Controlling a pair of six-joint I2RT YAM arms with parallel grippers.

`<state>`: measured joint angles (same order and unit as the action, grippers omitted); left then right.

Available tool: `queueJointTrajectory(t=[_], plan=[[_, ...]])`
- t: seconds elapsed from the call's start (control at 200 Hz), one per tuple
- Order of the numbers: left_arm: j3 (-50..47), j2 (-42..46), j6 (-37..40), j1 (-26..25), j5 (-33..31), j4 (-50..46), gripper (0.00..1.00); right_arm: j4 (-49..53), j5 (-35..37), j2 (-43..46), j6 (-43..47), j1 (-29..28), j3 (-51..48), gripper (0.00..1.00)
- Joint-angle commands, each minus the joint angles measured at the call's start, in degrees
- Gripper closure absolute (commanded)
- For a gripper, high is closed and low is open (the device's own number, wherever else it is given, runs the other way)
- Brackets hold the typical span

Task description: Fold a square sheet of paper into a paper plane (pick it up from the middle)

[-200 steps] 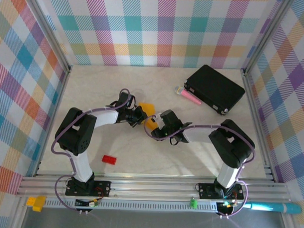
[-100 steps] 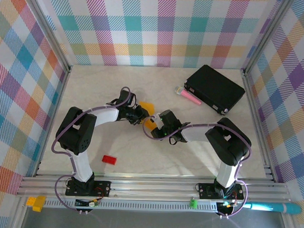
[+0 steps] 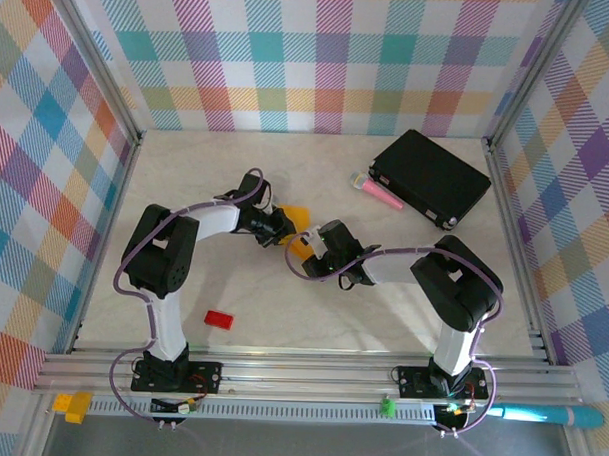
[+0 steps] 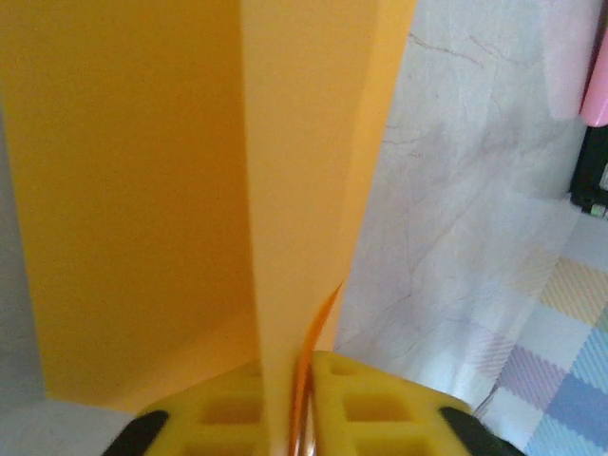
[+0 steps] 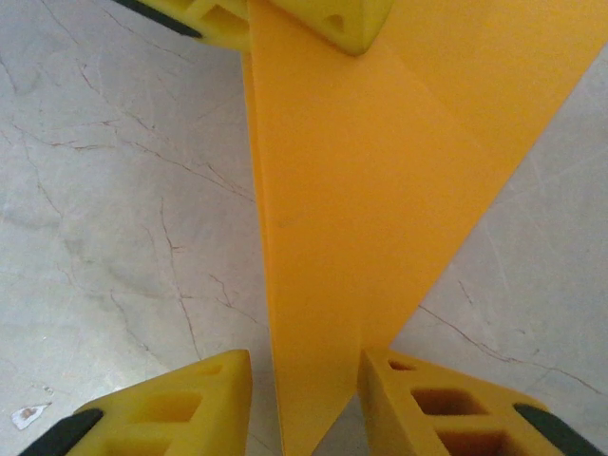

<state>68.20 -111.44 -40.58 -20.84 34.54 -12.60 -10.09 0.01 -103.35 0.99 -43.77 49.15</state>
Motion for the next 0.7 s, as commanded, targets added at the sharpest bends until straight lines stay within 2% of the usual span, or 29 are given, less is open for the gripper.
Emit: queueJointTrajectory(t=[0.0, 0.095, 0.31, 0.46, 0.695], plan=[[1.57, -0.57, 2.61, 0.54, 0.98, -2.85, 0.95, 1.64, 1.48, -0.18, 1.4, -0.19, 0.64, 0.64], [1.26, 0.11, 1.88, 0.45, 0.83, -2.77, 0.99, 3.96, 1.35, 1.88, 0.43, -0.25, 1.58, 0.61], [0.06, 1.48, -1.52, -0.38, -0.26, -1.37, 0.98, 10.84, 2.68, 3.97, -7.22, -0.78, 4.43, 0.51], [-0.83, 1.66, -3.08, -0.69, -0.86, -0.5, 0.98, 12.72, 7.19, 2.95, -9.48, -2.8, 6.87, 0.5], [-1.39, 1.86, -3.72, -0.87, -1.25, -0.32, 0.98, 13.54, 9.3, -1.24, -10.18, -4.21, 11.26, 0.53]])
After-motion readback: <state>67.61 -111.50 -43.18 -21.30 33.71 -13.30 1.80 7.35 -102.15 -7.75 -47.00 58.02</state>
